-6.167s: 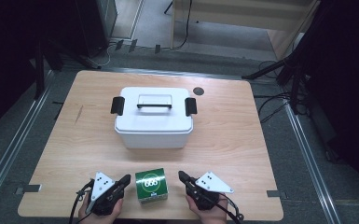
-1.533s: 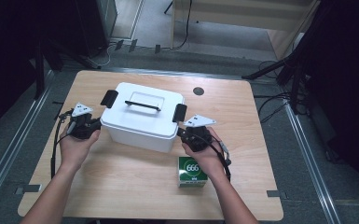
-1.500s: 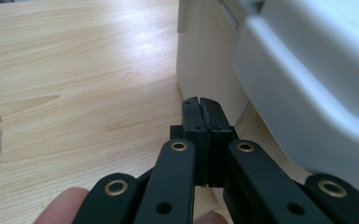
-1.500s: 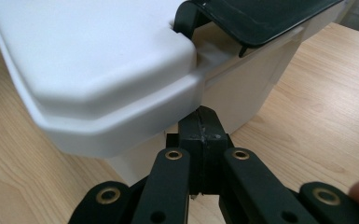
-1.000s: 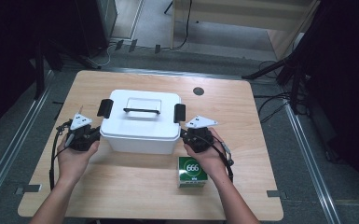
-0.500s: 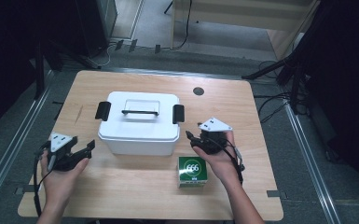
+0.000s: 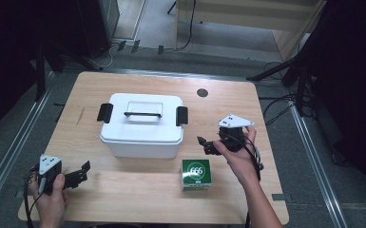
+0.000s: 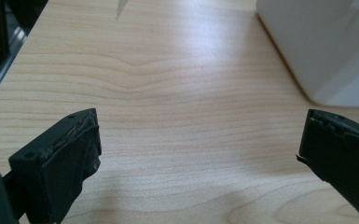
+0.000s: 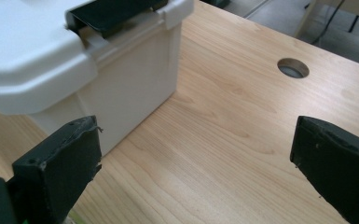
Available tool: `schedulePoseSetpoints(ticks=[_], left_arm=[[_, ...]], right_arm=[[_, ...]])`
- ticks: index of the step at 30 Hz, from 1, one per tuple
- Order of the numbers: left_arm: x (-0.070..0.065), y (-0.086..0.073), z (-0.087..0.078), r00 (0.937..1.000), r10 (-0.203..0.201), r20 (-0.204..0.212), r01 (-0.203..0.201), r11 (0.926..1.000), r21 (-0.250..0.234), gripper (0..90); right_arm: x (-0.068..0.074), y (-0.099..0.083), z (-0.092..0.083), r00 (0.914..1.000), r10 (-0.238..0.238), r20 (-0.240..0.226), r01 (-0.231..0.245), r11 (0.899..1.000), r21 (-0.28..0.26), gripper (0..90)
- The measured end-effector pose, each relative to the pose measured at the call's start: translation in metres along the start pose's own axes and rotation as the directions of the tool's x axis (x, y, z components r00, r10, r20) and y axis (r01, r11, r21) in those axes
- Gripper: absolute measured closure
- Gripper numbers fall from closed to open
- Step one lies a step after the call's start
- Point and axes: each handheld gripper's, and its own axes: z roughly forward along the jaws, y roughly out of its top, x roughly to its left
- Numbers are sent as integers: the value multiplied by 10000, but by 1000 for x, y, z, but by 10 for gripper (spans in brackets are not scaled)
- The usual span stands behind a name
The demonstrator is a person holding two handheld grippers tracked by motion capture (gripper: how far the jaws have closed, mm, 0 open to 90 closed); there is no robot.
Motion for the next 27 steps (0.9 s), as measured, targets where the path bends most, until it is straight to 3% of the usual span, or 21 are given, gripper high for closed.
schedulePoseSetpoints(ticks=[7,10,11,16,19,27], left_arm=[[1,1,0,9987,389,-318,-405,9979,-512,0],[4,0,1,9996,206,-168,-215,9984,-530,0],[5,0,1,9998,155,-123,-162,9982,-573,0],[4,0,3,9998,220,-32,-221,9986,-481,0],[3,-1,4,9993,360,-57,-363,9981,-495,0],[2,-1,5,9995,320,5,-319,9985,-434,0]], right_arm=[[2,33,-7,9930,-1022,-596,1031,9946,121,15],[4,44,-7,9889,-1312,-700,1334,9907,276,15],[6,56,-6,9841,-1535,-898,1575,9867,393,29],[10,75,2,9722,-1906,-1361,2013,9771,689,67],[14,86,10,9614,-2191,-1663,2363,9674,914,73],[29,109,29,9220,-3050,-2385,3459,9257,1532,132]])
